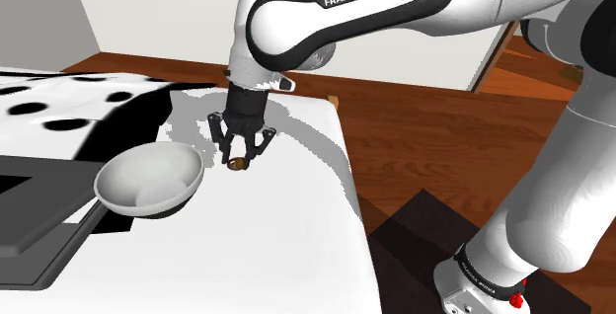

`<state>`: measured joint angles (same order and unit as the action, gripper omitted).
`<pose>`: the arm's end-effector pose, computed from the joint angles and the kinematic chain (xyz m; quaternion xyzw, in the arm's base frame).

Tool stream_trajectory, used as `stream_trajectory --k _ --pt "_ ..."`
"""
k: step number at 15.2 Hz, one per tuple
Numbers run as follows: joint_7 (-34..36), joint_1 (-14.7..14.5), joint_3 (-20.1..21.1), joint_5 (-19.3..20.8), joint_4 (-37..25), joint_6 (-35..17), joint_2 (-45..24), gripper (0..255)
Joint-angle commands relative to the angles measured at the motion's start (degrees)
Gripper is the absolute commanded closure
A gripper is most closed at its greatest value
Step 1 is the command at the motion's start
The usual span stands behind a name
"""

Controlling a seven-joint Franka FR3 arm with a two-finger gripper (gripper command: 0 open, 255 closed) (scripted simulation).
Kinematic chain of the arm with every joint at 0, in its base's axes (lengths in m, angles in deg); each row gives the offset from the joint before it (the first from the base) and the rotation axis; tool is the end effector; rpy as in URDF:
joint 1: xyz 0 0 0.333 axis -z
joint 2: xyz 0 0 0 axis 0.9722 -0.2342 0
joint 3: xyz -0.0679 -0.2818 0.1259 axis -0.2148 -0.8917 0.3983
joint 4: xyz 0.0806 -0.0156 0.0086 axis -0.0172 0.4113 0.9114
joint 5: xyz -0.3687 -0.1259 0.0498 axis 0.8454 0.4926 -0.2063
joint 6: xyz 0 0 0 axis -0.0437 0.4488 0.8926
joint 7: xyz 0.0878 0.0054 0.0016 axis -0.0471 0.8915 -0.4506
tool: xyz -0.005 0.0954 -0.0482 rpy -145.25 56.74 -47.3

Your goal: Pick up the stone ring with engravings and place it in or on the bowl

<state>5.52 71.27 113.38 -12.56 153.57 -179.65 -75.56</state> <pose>0.4905 0.3464 0.4403 -0.8992 0.4075 0.1160 0.1089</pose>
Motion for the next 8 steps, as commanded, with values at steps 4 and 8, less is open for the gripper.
stream_trajectory --k 4,8 --pt "0.84 0.12 0.03 -0.04 -2.77 3.6 0.99 255" --pt "1.46 0.25 0.01 -0.07 -5.07 6.45 1.67 255"
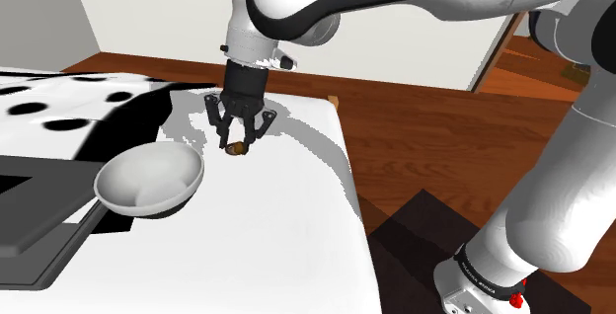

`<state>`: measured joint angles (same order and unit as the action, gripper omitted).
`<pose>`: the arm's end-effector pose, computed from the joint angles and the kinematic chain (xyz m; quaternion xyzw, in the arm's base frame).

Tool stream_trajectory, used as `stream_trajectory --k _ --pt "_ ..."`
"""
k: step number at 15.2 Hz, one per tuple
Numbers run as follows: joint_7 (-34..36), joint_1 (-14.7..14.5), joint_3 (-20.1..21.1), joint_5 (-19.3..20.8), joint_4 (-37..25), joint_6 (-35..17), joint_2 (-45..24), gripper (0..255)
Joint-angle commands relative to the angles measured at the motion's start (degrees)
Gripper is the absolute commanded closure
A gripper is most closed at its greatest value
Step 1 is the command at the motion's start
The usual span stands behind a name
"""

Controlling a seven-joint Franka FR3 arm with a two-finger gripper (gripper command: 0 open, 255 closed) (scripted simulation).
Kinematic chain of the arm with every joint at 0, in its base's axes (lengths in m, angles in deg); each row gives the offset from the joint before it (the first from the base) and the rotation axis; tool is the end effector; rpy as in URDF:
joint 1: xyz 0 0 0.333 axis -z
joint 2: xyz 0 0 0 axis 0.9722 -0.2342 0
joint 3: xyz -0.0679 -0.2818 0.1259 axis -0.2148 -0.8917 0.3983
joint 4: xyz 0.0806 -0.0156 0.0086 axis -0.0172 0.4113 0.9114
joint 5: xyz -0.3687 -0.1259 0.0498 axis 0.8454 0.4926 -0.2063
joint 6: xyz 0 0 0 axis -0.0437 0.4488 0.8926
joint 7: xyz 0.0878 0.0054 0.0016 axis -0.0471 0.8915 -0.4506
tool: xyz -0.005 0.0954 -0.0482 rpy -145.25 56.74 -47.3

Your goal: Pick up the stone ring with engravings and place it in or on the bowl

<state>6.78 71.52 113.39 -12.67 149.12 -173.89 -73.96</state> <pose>0.4905 0.3473 0.4832 -0.8993 0.4074 0.1160 0.1089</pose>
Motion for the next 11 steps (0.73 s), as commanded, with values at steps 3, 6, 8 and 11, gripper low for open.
stream_trajectory --k 3,6,8,11 --pt "0.58 0.06 -0.01 0.06 -2.06 2.35 0.37 255" --pt "5.07 -2.79 0.7 4.44 -10.51 3.17 -7.05 255" --pt "7.83 -5.26 0.7 7.36 -16.93 4.36 -12.21 255" --pt "11.46 -9.74 0.16 11.57 -28.31 7.36 -20.46 255"
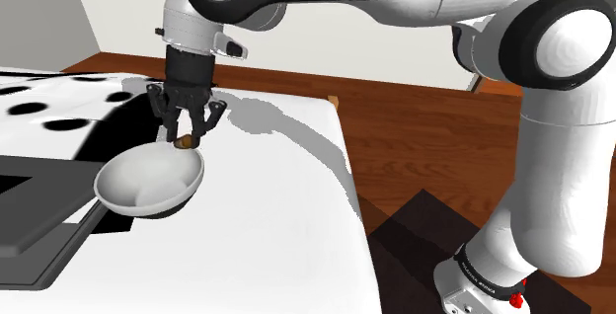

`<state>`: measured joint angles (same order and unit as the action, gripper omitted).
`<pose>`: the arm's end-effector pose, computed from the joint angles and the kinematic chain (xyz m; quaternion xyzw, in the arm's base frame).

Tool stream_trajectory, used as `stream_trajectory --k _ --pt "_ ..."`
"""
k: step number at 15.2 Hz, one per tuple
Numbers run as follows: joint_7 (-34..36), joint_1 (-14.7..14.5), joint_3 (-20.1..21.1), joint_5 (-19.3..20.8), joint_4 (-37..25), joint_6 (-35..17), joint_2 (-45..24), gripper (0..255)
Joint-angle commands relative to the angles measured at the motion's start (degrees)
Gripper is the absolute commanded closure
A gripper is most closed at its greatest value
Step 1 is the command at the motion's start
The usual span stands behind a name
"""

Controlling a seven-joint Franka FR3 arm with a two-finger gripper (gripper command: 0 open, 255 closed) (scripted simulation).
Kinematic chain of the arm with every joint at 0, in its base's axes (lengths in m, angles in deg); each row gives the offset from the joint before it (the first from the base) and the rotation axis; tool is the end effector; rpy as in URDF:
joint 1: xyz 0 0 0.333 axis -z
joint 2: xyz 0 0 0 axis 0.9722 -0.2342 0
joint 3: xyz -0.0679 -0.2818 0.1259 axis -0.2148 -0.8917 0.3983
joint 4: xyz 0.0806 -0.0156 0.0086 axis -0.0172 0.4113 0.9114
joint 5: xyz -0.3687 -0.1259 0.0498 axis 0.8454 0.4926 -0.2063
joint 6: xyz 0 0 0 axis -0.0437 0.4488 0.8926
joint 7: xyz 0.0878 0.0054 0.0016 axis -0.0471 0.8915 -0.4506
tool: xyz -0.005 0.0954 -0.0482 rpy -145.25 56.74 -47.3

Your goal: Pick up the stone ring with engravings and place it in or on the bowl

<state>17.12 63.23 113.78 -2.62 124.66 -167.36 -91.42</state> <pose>0.5354 0.4286 0.5024 -0.8997 0.4062 0.1167 0.1090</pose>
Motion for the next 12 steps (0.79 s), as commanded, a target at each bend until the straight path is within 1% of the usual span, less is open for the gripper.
stream_trajectory --k 1,3,4,8,12 --pt "2.16 -3.2 -0.56 2.85 -8.32 2.23 -5.99 255" --pt "3.99 -7.19 -1.4 5.48 -19.07 5.98 -12.71 255" --pt "5.18 -11.45 -2.31 7.8 -31.63 10.86 -19.95 255" --pt "4.58 -10.24 -2.34 7.2 -25.86 6.72 -18.53 255" --pt "4.06 -9.35 -2.28 6.95 -21.46 3.17 -17.86 255"
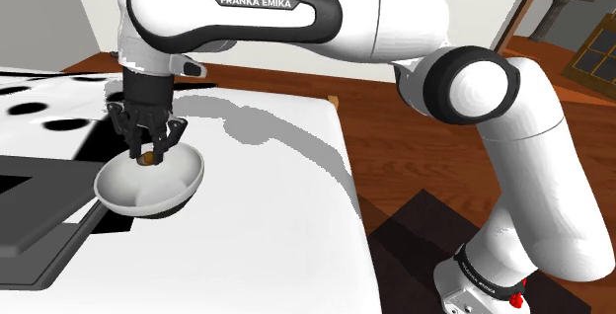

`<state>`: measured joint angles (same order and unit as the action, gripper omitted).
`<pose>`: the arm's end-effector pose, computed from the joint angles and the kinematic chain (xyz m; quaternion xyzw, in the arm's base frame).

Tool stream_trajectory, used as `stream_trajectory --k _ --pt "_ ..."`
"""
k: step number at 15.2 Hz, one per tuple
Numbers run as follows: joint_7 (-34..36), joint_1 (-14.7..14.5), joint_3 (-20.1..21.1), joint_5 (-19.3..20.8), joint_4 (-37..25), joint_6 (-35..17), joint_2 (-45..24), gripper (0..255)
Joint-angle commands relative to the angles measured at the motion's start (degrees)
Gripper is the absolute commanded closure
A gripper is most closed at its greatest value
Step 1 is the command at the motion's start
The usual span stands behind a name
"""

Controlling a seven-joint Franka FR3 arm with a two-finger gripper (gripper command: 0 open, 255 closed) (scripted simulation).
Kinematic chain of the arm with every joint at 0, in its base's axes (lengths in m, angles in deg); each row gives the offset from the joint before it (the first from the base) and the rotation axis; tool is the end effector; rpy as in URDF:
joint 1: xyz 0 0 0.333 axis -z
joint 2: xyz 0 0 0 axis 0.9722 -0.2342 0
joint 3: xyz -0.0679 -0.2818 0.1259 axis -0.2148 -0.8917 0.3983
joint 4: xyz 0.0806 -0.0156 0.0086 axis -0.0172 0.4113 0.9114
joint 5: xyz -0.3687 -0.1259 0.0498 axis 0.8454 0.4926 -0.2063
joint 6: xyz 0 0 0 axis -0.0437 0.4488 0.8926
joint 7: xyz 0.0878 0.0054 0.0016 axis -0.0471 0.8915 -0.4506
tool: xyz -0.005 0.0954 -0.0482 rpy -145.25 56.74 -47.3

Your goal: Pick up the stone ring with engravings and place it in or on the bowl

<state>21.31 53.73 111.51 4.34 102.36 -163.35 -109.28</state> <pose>0.5738 0.4916 0.4618 -0.8993 0.4073 0.1162 0.1085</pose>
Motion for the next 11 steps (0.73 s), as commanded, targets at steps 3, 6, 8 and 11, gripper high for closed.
stream_trajectory --k 3,6,8,11 --pt "-0.5 0.64 -0.02 -0.13 3.57 -3.26 0.18 255" --pt "-0.73 0.9 -0.04 -0.17 5.16 -4.75 0.21 255" --pt "-0.73 0.89 -0.04 -0.17 5.13 -4.73 0.19 255" --pt "-0.73 0.89 -0.04 -0.17 5.13 -4.73 0.19 255"
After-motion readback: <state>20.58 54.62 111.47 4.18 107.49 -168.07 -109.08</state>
